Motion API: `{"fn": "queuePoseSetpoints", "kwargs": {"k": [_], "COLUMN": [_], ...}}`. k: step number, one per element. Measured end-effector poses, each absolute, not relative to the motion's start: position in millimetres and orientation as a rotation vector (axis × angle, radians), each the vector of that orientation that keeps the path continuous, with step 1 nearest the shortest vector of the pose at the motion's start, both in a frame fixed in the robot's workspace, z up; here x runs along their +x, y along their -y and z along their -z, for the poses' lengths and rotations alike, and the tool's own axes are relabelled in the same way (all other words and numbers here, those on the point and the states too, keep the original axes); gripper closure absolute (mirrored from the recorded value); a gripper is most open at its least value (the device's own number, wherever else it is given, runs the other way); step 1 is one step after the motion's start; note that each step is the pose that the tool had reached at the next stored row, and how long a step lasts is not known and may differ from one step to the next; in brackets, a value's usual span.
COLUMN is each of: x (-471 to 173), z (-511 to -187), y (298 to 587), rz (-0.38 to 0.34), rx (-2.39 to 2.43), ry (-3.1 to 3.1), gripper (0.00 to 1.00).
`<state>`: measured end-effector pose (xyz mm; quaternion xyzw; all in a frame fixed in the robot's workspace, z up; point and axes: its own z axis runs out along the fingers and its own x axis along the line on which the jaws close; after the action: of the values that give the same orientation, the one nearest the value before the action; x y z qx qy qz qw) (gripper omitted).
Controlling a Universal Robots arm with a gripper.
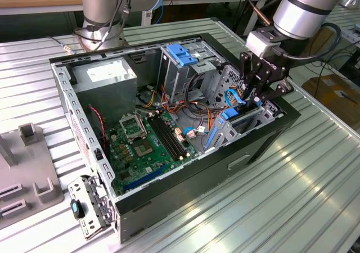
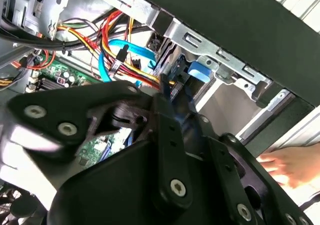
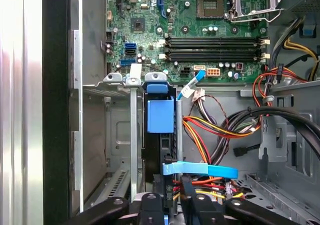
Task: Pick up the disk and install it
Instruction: 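Insert the second disk wire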
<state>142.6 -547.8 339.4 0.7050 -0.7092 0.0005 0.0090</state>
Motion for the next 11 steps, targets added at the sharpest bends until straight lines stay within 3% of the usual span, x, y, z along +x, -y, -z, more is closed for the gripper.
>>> {"fn": "queuePoseSetpoints", "kwargs": {"k": [1, 11], "x": [142.6, 142.7], "z": [-339.4, -365.8], "y": [547.8, 546.8], "rz": [-0.002, -0.006], "rx": [2.202, 2.201], "ry": [2.215, 2.214], "gripper": [0.7, 0.7]}}
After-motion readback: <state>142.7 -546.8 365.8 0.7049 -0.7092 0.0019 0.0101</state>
